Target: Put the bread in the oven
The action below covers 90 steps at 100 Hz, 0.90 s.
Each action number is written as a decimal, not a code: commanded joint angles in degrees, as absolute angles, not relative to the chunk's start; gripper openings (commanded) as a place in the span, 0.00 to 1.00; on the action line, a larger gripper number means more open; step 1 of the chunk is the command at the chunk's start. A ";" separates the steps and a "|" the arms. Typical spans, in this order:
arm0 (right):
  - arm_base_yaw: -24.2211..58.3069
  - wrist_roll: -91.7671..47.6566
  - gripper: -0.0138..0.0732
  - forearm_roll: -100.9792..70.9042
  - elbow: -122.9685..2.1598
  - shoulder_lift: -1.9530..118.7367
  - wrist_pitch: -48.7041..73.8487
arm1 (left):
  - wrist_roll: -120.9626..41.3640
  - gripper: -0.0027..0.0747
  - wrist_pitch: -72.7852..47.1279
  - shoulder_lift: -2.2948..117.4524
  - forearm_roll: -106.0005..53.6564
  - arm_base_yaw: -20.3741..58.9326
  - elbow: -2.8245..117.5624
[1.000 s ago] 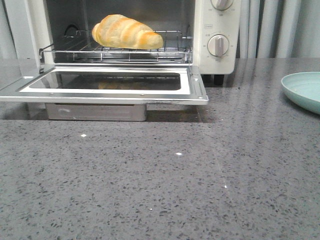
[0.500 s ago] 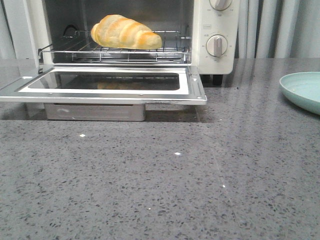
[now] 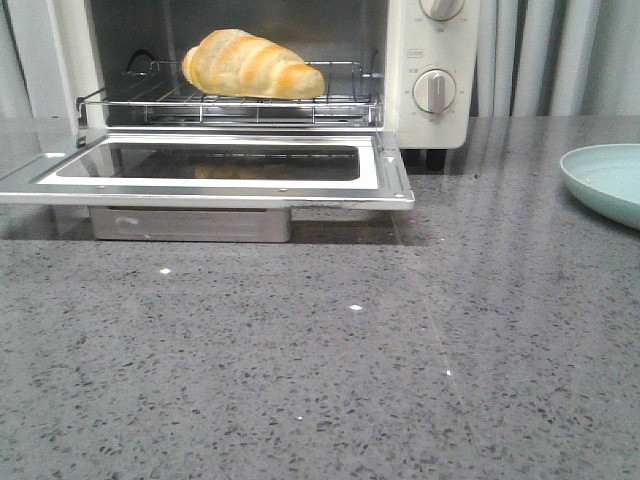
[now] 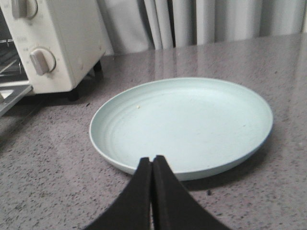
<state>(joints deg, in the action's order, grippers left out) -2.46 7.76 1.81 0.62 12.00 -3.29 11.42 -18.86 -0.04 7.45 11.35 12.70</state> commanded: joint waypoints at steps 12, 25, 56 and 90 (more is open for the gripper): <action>-5.42 5.07 0.07 1.72 1.98 7.65 -2.89 | 11.56 0.01 -14.39 0.71 7.58 11.34 14.20; -6.07 5.07 0.07 2.83 1.98 3.98 2.90 | 11.56 0.01 -14.39 0.71 7.58 11.34 14.20; -6.07 5.07 0.07 7.76 1.98 -1.55 11.35 | 11.56 0.01 -14.39 0.71 7.58 11.34 14.20; -6.07 5.79 0.07 7.51 1.98 -1.55 15.24 | 11.56 0.01 -14.39 0.71 7.58 11.34 14.20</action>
<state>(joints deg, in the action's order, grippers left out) -5.74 5.78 6.84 0.62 -0.38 17.46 11.42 -18.86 -0.04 7.45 11.35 12.70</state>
